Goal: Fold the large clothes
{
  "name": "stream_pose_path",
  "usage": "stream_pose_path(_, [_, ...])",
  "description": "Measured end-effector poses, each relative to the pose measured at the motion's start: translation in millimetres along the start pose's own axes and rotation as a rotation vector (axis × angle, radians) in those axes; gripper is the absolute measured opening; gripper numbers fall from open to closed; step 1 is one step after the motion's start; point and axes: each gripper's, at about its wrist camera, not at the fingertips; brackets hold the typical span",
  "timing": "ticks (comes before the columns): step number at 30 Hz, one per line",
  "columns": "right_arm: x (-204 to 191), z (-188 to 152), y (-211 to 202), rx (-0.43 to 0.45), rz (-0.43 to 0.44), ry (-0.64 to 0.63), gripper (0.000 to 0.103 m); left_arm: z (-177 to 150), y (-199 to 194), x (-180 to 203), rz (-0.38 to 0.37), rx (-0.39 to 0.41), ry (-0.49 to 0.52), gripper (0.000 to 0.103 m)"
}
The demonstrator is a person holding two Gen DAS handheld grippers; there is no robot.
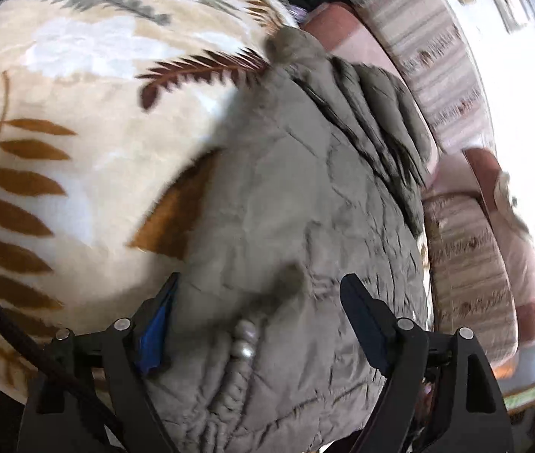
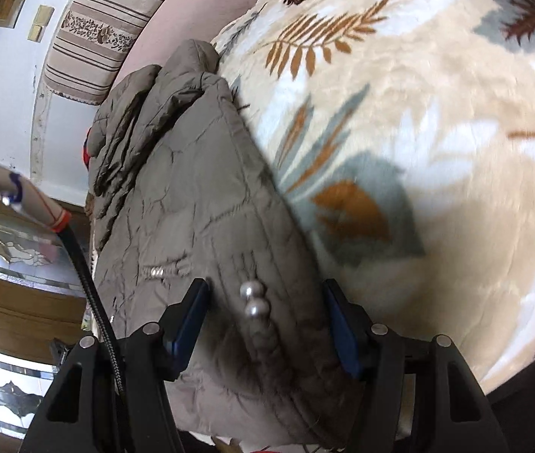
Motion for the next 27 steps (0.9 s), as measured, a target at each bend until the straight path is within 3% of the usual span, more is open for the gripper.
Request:
stream_pose_path(8, [21.7,5.9,-5.2,0.035,0.036,0.079,0.066,-24.7,5.4,11.3,-0.071,-0.066,0.053,0.081])
stream_pose_path(15, [10.2,4.6,0.5,0.017,0.055,0.034,0.068,18.7,-8.1,-11.0,-0.034,0.041,-0.035,0.081])
stream_pose_path(18, [10.9,-0.4,1.6,0.008,0.071,0.034,0.068,23.9,-4.2,-21.7,-0.069,0.040,-0.092,0.082])
stream_pose_path(23, [9.2,-8.8,5.1,-0.033,0.101,0.015,0.068,-1.7,-1.5,-20.2,-0.189,-0.045,-0.124,0.082])
stream_pose_path(27, [4.1,-15.4,5.3,-0.060,0.125,-0.018,0.068,-29.7,-8.5,-14.5,-0.211,-0.043,-0.124,0.082])
Point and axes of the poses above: each gripper's, at about its wrist camera, not at the fingertips, and y roughly the way its jaws point, x to its right, z to its top, and after that the axes turned 15 degrees about -z, right-handed
